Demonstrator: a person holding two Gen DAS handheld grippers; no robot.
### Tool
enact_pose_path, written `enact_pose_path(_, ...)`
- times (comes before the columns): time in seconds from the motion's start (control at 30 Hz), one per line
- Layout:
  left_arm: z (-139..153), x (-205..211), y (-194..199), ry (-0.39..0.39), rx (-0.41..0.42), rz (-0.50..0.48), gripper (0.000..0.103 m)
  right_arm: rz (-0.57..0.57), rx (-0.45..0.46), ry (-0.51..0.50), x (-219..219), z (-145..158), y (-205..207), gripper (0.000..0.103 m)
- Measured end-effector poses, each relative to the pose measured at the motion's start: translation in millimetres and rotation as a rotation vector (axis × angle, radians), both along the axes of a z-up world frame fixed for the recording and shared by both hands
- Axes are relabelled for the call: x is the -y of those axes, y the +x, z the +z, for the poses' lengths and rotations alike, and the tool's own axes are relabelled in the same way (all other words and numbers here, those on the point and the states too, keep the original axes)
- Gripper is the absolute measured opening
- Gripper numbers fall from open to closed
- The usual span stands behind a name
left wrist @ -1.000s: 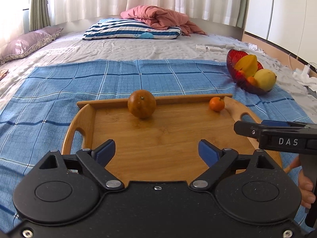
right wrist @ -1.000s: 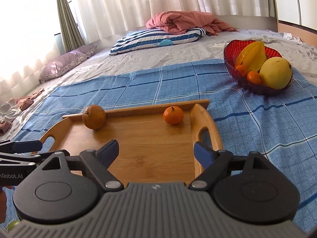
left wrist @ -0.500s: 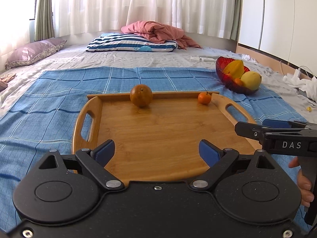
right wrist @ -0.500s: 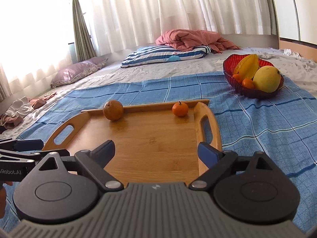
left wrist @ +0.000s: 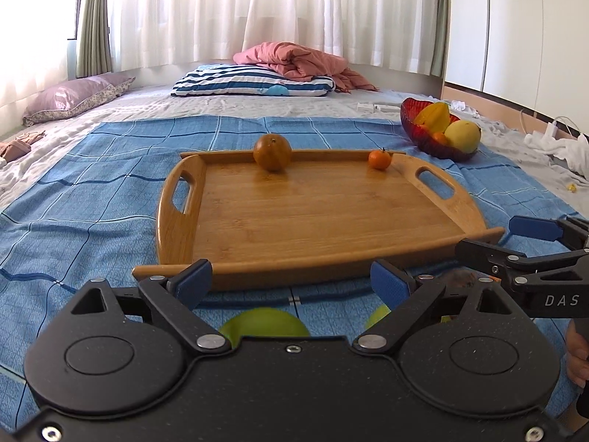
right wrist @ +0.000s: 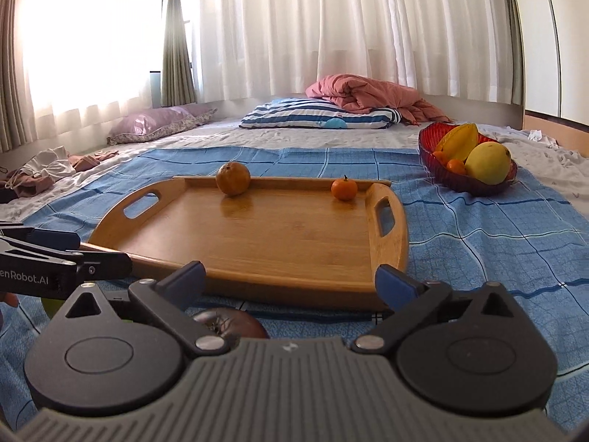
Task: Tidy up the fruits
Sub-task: 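Move both grippers back toward the green apples and dark persimmon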
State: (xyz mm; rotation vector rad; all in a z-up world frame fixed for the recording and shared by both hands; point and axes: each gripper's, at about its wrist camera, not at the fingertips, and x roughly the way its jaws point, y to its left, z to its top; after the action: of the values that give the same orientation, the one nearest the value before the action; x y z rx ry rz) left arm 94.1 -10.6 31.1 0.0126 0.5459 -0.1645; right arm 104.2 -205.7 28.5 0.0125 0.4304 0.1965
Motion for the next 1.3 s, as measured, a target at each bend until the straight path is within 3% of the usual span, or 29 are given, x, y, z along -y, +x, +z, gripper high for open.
enact_pose_path(0.4,-8.2,-2.7,-27.6,0.015,0.037,0.013,0.094,0.029,0.047,-0.058,-12.9,-8.4,-34.0,0.103)
enact_pose_path(0.83,-19.8,-9.8,-36.5,0.027,0.021,0.024,0.094,0.046,0.061,-0.154,-30.9,-19.6,-40.0,0.103)
enact_pose_path(1.07,-24.8,-17.8,-35.3,-0.014,-0.009,0.027,0.094,0.048,0.057,-0.132,-28.5,-21.9,-38.7,0.103)
enact_pose_path(1.3,-27.9,-17.4,-36.9,-0.016,-0.018,0.015,0.088,0.051,0.052,-0.127,-26.8,-22.0,-38.5,0.103)
